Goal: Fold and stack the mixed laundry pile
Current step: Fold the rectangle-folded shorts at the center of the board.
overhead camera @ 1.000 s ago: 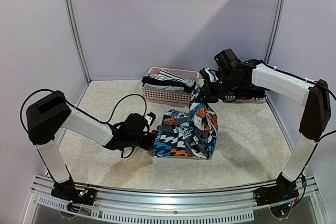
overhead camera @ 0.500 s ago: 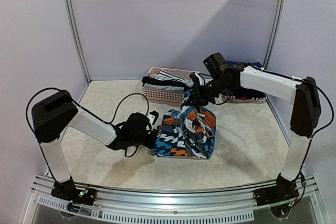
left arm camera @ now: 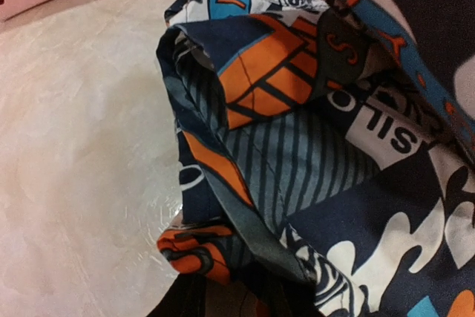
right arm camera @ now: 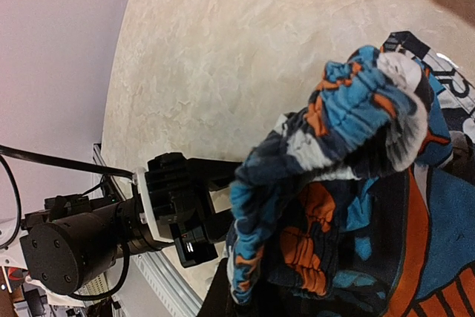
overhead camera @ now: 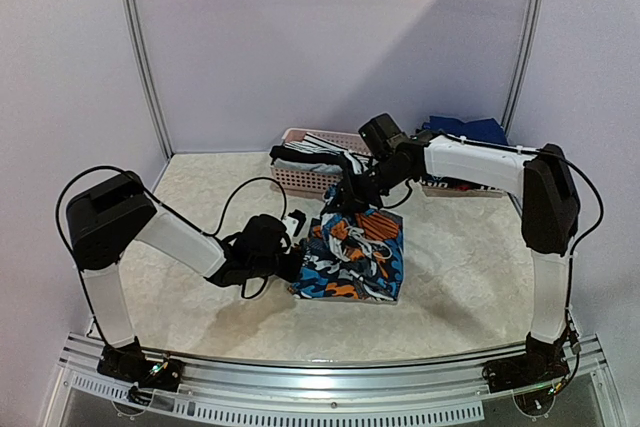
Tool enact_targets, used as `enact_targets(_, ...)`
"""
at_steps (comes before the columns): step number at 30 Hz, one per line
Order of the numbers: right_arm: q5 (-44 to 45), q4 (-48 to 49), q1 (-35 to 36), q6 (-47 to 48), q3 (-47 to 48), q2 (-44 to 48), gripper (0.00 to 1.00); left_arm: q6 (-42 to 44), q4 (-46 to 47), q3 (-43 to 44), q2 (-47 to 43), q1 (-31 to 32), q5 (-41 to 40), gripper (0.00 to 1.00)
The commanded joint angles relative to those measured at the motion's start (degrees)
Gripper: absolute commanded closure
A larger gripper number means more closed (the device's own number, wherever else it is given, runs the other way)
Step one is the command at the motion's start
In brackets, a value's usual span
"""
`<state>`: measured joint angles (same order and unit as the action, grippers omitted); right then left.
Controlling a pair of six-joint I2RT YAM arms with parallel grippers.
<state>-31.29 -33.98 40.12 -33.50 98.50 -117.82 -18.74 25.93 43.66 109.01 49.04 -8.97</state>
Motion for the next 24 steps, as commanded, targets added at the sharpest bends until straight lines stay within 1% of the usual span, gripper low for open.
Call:
enact_targets(1,-2.13,2.35,1.96,-1.07,2.48,-2.33,1.0,-0.88,-4.16,-0.68,2.78,-0.61,2.23,0.72)
enact_targets(7,-3.51,4.7,3.05,-2.72,2.07,-5.14,1.0,-0.93,-3.96,-1.02,2.87,-0.61,2.04,0.72)
enact_targets(8,-3.82,5.09,3.21,-3.03,1.93,-5.6,0.99,-0.96,-3.96,-1.03,2.86,-0.61,2.05,0.72)
enact_targets(9,-4.08,5.53,3.21,-3.21,1.76,-6.15,0.96,-1.06,-3.96,-1.1,2.81,-0.61,2.05,0.72)
enact_targets(12,-4.6,7.2,3.23,-3.96,1.17,-7.55,0.8,-1.21,-3.88,-1.37,2.53,-0.61,2.04,0.72)
enact_targets(13,-5.01,7.73,3.29,-4.09,1.17,-7.92,0.77,-1.35,-3.87,-1.52,2.4,-0.61,2.02,0.72)
enact_targets(16,-7.01,10.0,3.22,-4.92,1.23,-9.39,0.72,-1.66,-3.87,-2.09,1.65,-0.61,1.67,0.72)
enact_targets(18,-8.35,11.11,3.29,-5.54,1.26,-10.32,0.65,-1.88,-3.94,-2.73,0.66,-0.61,1.19,0.72)
enact_targets(19,-8.8,11.45,3.22,-5.64,1.26,-10.68,0.63,-2.04,-4.31,-3.09,0.05,-0.61,1.03,0.72)
enact_targets(24,-10.04,12.04,3.28,-4.84,0.13,-9.94,0.58,-2.42,-7.27,-5.46,-5.78,-0.61,-0.33,0.72)
